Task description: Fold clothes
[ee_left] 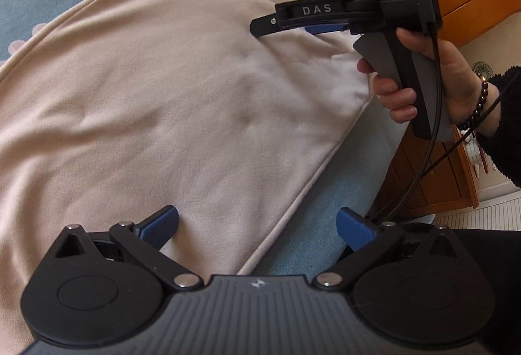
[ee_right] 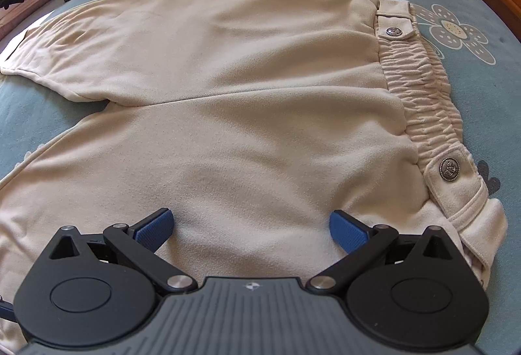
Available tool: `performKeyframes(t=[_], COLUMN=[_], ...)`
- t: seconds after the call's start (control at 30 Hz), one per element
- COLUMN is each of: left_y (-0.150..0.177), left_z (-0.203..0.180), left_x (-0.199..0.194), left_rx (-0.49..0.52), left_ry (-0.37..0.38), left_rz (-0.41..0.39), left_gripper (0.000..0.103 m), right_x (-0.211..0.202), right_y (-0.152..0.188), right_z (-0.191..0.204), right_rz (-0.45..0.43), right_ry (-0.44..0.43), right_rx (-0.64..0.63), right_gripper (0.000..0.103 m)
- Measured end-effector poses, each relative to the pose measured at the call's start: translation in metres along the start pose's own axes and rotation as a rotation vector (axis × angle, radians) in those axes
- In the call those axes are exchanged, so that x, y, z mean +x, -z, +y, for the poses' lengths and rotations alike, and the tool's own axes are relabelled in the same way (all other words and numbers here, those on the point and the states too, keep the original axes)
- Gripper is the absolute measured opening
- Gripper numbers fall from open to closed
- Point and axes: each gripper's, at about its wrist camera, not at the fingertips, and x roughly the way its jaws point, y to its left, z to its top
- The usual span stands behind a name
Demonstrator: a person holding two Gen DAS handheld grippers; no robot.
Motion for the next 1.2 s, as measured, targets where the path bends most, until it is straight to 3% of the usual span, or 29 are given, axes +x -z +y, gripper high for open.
performKeyframes(t=[0.3, 0.6, 0.77, 0.83, 1.0, 1.13, 1.2], left_y=[-0.016, -0.002, 0.003, 0.010, 0.046, 0.093, 0.115], left_z=[0.002, 0.012, 0.020, 0.029, 0.065, 0.099, 0.112], left_x=[-0.015, -0.011, -0.038, -0.057, -0.102, -0.135, -0.147], left_rx=[0.014, -0.001, -0.078, -0.127, -0.332, -0.536, -0.625], left_ry=[-0.055, -0.054, -0.145, -0.195, -0.313, -0.446, -0.477], left_rz=[-0.067, -0.021, -0.072, -0.124, -0.234, -0.307, -0.334], left_gripper=[0.102, 0.102, 0.102, 0.102, 0.102, 0.102, 0.102], right_x=[0.002, 0.002, 0.003, 0.003, -0.018, -0.027, -0.027], right_y=[0.001, 0.000, -0.009, -0.018, -0.026, -0.028, -0.029], right_z=[0.007, 0.008, 0.010, 0.011, 0.026, 0.072, 0.097], right_rz=[-0.007, -0.005, 0.051, 0.107, 0.091, 0.075, 0.084], right_ry=[0.052, 0.058, 0.075, 0.091, 0.067, 0.025, -0.020], right_rx=[-0.014, -0.018, -0.005, 0.022, 0.091, -0.008, -0.048], right_gripper=[0.103, 0.103, 0.103, 0.103, 0.103, 0.103, 0.103])
